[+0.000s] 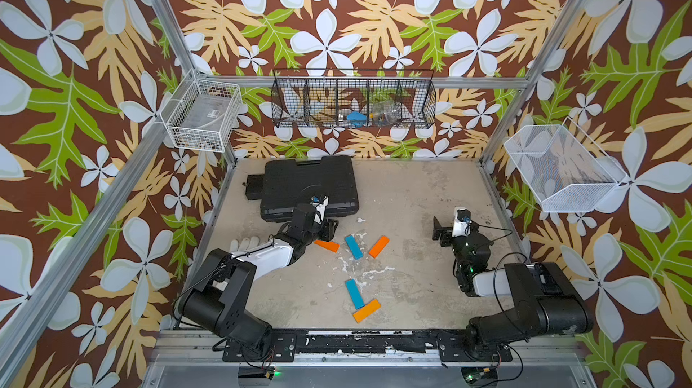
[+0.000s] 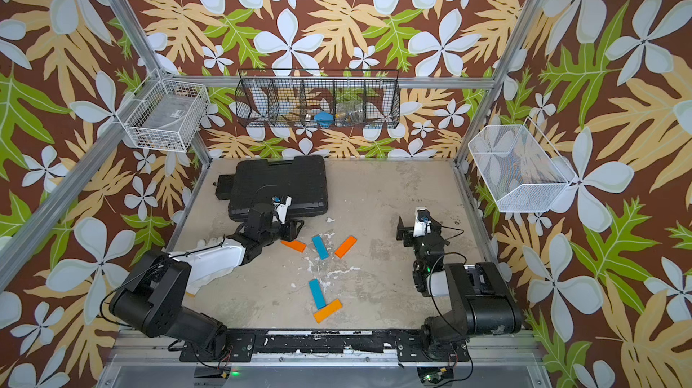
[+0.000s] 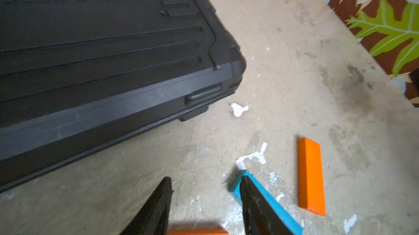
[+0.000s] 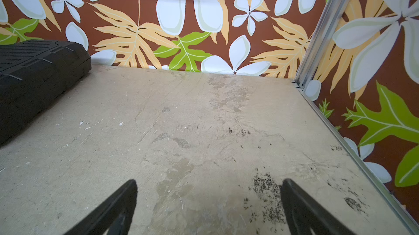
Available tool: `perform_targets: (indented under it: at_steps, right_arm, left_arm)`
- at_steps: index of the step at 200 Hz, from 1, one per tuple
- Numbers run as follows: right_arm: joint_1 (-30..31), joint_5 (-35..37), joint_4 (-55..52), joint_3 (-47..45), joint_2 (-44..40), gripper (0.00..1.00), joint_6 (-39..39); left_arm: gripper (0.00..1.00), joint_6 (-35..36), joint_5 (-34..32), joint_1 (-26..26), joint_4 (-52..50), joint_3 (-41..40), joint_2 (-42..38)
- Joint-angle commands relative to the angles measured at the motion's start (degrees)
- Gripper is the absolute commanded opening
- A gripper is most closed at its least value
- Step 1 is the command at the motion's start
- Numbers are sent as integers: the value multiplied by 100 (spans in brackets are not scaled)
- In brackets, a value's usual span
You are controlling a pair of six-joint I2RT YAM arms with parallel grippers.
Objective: Assemble the number 7 with building blocks
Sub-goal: Adjust the building block at the center of the board.
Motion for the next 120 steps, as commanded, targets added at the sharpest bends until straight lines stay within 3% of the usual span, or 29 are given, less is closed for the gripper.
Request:
perform_targets:
  at_steps: [1, 27, 71, 120]
  right_arm:
    - [12, 60, 58, 9, -10, 100, -13]
    - [13, 58, 70, 9, -8, 100, -14]
    - [8, 55, 73, 7, -7, 100, -14]
    - [42, 227, 169, -51, -31, 100, -5]
  left_arm:
    - [52, 442, -675, -42, -787, 47, -55]
    - [55, 441, -1071, -42, -1076, 276, 218]
    - [59, 462, -750, -51, -1671, 687, 753]
    - [58, 347, -887, -128, -1768, 363, 538]
